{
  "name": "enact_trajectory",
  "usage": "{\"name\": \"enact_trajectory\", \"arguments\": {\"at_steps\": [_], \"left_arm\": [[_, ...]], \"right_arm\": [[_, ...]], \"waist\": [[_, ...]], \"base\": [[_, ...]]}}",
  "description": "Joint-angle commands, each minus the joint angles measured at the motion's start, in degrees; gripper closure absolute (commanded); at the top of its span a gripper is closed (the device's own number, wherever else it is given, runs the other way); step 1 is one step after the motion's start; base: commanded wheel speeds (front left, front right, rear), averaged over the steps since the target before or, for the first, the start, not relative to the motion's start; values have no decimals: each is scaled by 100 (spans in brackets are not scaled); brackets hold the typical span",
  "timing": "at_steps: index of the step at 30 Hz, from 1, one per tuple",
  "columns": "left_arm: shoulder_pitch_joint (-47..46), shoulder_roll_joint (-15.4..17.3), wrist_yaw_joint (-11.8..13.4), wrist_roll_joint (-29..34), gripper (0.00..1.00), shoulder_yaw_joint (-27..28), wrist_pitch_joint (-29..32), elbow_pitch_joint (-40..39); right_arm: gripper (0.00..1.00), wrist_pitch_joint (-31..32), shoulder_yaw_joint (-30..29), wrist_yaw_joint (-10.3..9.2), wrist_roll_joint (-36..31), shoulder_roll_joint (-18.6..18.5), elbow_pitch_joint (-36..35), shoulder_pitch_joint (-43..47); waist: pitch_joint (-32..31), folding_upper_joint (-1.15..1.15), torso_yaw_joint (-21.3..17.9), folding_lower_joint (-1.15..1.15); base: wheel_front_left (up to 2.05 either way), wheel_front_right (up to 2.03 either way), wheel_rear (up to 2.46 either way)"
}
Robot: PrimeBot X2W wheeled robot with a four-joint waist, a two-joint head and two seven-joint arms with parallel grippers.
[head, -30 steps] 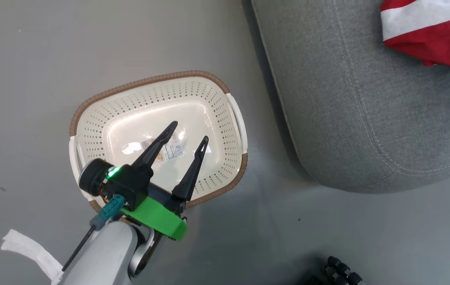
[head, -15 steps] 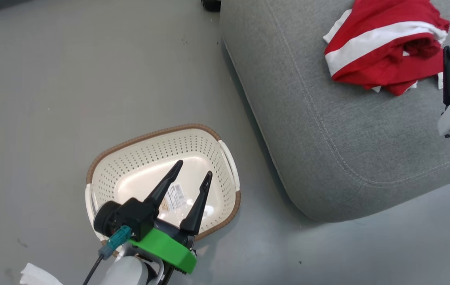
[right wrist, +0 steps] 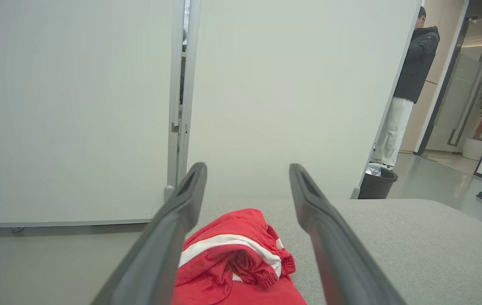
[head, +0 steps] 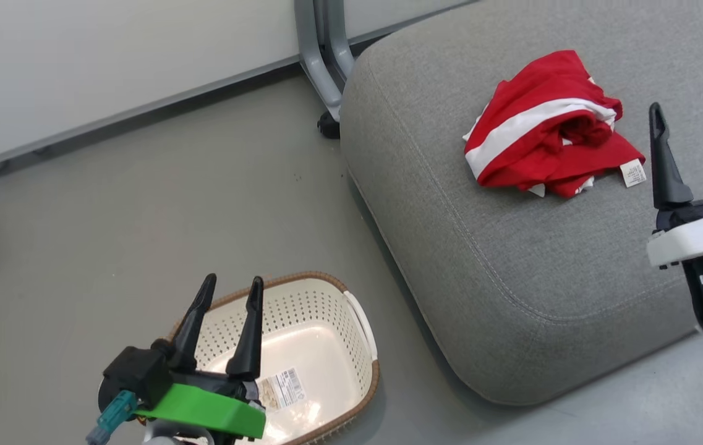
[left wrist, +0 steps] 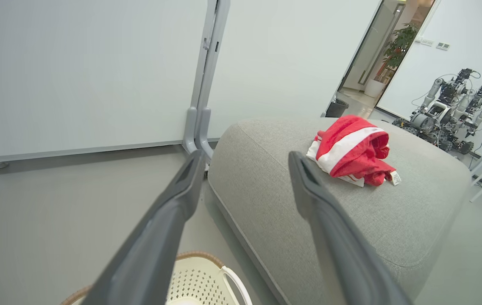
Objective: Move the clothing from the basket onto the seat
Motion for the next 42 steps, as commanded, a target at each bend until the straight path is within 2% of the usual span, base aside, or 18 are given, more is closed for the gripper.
{"name": "enact_trajectory", "arguments": {"at_steps": [1, 7, 16, 26, 42], "left_arm": [[130, -28, -15, 28, 0, 125, 0, -66], [324, -142, -15, 142, 0, 585, 0, -149], [500, -200, -15, 272, 0, 844, 0, -156], [695, -217, -15, 453, 0, 1036, 0, 125], [710, -216, -15, 511, 0, 1279, 0, 398]], "right_arm": [[0, -17, -7, -10, 45, 101, -204, 201], [0, -17, 139, -10, 220, 643, -840, 750], [0, -16, 403, -10, 118, 1147, -776, 1514], [0, -17, 668, -10, -157, 1373, -530, 1894], [0, -17, 581, -11, -381, 1471, -526, 1868]], "waist": [[-352, 0, 90, 1], [-550, 0, 363, 1], [-692, 0, 971, 1], [-756, 0, 1334, 1], [-803, 0, 1368, 1]], "base": [[0, 0, 0], [0, 0, 0], [0, 0, 0], [0, 0, 0], [0, 0, 0]]}}
